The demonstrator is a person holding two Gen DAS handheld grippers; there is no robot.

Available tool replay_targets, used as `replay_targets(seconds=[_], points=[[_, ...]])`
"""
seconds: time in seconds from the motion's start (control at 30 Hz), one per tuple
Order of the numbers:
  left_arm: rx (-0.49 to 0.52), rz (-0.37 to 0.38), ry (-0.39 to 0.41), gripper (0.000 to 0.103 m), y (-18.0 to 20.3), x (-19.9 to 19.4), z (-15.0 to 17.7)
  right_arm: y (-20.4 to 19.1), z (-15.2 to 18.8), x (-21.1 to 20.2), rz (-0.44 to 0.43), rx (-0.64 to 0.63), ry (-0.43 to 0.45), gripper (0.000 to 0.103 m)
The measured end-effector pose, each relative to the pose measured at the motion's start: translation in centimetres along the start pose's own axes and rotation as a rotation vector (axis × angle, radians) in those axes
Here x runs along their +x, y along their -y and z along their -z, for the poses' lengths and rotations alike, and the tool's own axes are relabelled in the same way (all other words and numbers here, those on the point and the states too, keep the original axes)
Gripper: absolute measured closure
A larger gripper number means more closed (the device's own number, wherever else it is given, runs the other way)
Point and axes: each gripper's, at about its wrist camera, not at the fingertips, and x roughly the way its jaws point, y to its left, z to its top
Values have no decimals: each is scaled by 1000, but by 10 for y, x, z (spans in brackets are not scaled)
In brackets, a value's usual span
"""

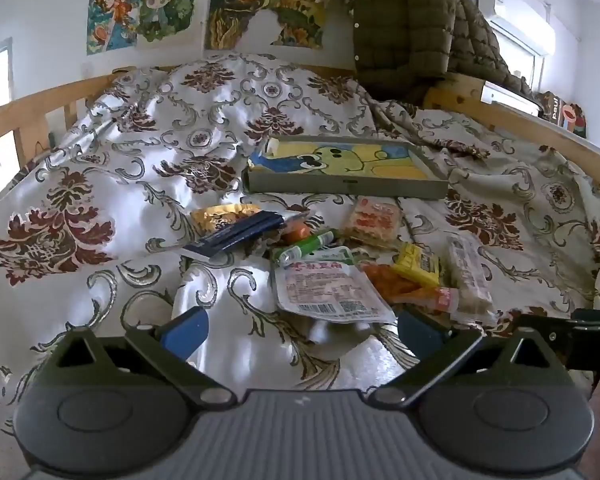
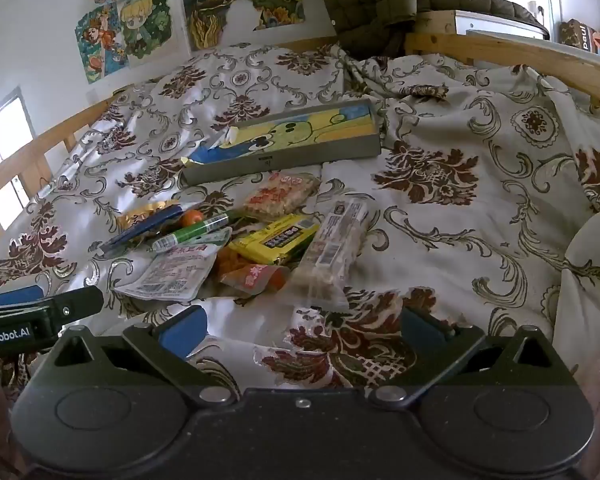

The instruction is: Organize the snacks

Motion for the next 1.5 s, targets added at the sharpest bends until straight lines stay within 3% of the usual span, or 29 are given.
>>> replay_targets(seconds=[1.5], points=[[0, 3, -4, 0, 0, 0, 0, -2, 0, 1, 2, -1, -8, 1]])
